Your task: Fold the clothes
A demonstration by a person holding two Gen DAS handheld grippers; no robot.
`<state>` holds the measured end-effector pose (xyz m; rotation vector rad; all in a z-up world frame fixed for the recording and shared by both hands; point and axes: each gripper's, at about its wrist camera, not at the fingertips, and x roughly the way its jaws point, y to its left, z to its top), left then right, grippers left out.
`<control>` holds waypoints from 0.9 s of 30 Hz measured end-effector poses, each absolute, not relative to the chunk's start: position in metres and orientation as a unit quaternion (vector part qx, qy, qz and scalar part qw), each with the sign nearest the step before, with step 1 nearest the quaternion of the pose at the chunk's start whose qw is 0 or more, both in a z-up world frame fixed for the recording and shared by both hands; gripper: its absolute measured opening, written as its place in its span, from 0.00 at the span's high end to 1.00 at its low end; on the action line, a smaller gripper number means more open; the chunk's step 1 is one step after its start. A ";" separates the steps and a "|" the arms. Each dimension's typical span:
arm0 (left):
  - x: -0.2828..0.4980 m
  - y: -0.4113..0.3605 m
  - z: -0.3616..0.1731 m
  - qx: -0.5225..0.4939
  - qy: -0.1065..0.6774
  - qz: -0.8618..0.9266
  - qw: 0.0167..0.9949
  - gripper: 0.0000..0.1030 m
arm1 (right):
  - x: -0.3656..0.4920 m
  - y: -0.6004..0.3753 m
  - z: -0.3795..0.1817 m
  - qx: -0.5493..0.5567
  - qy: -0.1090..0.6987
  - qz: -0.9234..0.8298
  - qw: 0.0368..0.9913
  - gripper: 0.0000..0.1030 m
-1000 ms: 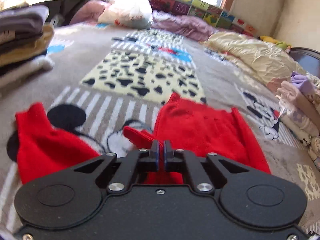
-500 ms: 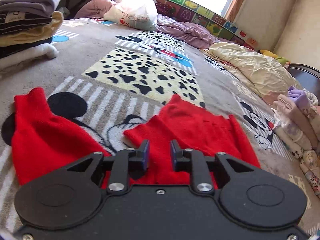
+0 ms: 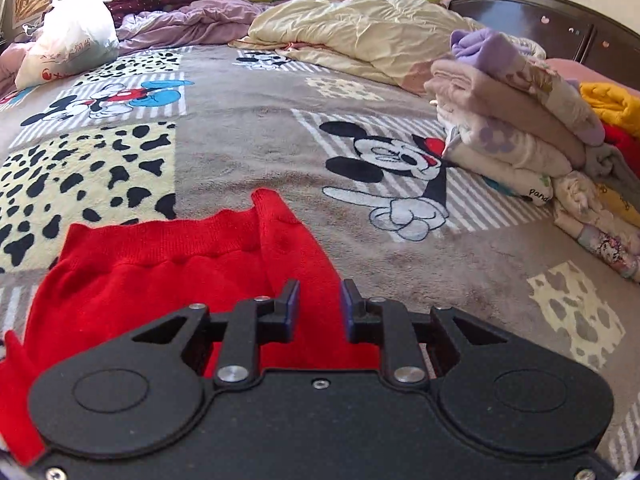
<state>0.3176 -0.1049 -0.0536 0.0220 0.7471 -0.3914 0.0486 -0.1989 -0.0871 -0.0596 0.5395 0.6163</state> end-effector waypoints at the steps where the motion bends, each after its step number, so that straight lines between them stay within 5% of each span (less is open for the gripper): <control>1: 0.328 -0.109 -0.059 0.022 0.370 -0.177 0.912 0.82 | 0.049 -0.199 -0.087 -0.027 0.264 0.301 0.916 0.33; 6: 0.366 -0.101 -0.065 0.030 0.386 -0.120 0.914 0.74 | 0.051 -0.199 -0.089 -0.023 0.269 0.309 0.912 0.31; 17: 0.304 0.014 -0.013 -0.061 0.346 -0.043 0.935 0.74 | 0.051 -0.201 -0.083 -0.012 0.264 0.304 0.915 0.32; 27: 0.231 0.098 -0.044 -0.187 0.383 0.008 0.904 0.74 | 0.048 -0.202 -0.080 -0.027 0.256 0.288 0.922 0.32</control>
